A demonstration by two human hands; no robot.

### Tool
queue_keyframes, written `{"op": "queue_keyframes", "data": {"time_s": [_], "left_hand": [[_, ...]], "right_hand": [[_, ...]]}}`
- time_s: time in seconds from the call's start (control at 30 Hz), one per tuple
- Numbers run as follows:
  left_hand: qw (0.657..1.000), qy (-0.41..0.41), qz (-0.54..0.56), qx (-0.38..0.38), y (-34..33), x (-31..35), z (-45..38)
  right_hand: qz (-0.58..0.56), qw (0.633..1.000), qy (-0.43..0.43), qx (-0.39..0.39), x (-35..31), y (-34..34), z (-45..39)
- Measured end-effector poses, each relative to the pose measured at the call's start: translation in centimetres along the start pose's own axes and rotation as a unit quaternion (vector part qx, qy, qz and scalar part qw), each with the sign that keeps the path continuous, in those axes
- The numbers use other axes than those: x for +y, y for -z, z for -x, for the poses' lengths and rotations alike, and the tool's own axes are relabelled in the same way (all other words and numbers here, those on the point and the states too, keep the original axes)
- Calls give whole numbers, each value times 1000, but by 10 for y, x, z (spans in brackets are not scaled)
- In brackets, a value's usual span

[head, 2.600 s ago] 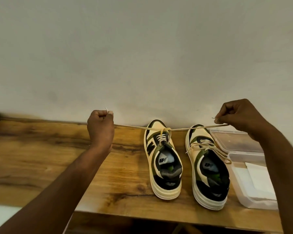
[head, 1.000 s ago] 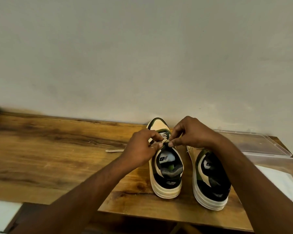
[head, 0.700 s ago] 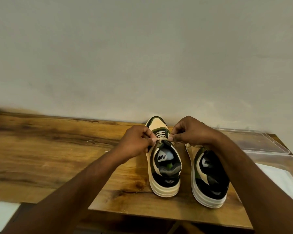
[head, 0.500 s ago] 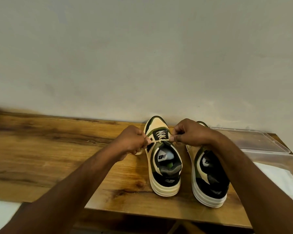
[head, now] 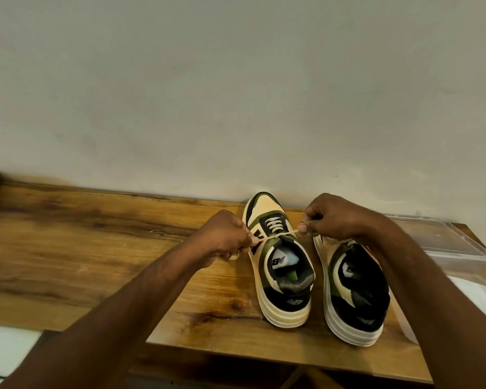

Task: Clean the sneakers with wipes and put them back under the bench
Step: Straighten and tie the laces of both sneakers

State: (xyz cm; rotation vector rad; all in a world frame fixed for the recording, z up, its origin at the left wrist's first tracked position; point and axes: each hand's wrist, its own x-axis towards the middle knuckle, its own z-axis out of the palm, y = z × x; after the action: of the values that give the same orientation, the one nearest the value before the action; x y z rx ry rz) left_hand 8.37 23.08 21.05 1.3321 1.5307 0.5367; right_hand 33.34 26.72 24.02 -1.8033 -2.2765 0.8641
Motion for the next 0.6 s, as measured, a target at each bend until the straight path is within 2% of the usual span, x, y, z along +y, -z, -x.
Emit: {"op": "queue_keyframes", "data": {"time_s": [0.27,0.6], "left_hand": [[999,6,-20,-28,2,-6,0],[992,6,93,-84,25,-7,0]], "right_hand": [[-9,1000,-5,-17,-4,-7,2],[-151,984,4,-94,-4,14,17]]}}
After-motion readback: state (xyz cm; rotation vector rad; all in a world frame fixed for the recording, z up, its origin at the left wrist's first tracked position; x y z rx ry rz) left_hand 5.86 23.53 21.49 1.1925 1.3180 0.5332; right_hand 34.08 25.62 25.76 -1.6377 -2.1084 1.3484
